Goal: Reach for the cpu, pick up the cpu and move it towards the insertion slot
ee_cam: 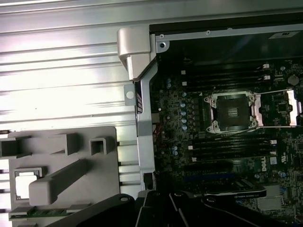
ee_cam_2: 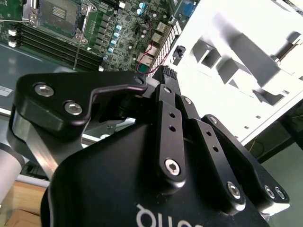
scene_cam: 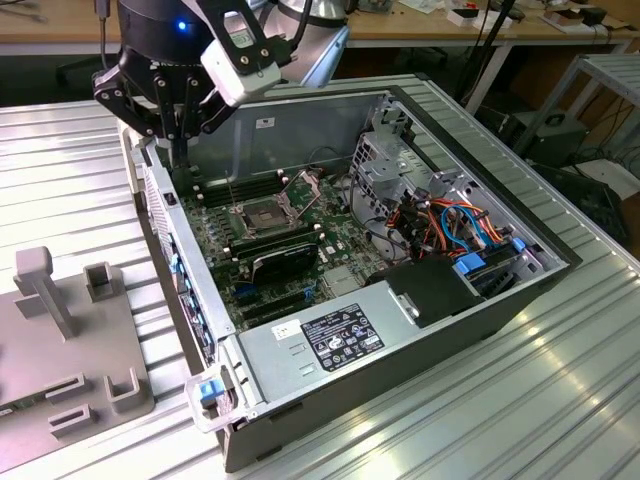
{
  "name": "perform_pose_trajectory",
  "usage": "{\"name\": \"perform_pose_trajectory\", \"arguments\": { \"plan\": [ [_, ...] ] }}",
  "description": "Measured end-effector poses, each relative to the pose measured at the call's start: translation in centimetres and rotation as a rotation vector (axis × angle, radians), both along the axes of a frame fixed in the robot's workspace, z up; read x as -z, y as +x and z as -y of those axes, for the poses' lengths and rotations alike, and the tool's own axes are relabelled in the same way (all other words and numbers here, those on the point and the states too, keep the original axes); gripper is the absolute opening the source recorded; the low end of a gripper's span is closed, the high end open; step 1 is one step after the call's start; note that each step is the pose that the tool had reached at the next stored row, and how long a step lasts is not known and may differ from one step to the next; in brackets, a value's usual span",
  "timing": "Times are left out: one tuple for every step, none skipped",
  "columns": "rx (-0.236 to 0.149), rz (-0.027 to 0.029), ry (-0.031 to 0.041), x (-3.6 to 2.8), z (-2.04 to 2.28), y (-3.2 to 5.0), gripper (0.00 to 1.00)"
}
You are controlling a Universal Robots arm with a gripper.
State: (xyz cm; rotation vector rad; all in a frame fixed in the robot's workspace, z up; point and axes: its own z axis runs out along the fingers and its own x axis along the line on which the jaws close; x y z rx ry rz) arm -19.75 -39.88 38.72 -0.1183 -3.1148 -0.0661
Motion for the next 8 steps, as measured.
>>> {"name": "perform_pose_trajectory", "arguments": {
  "plan": [
    [0.0,-0.0005,-0.0001,0.0,0.0,-0.05,0.11],
    [0.0,-0.001,-0.0001,0.01,0.0,-0.12,0.11],
    [0.0,-0.0014,0.0,0.02,0.0,-0.16,0.11],
    [0.0,-0.0019,0.0,0.03,0.0,-0.22,0.11],
    [0.0,-0.0024,0.0,0.03,0.0,-0.27,0.11],
    [0.0,-0.0029,0.0,0.04,0.0,-0.33,0.11],
    [0.0,-0.0032,0.0,0.05,0.0,-0.38,0.11],
    [0.0,-0.0036,-0.0001,0.05,0.0,-0.44,0.11]
  ]
}}
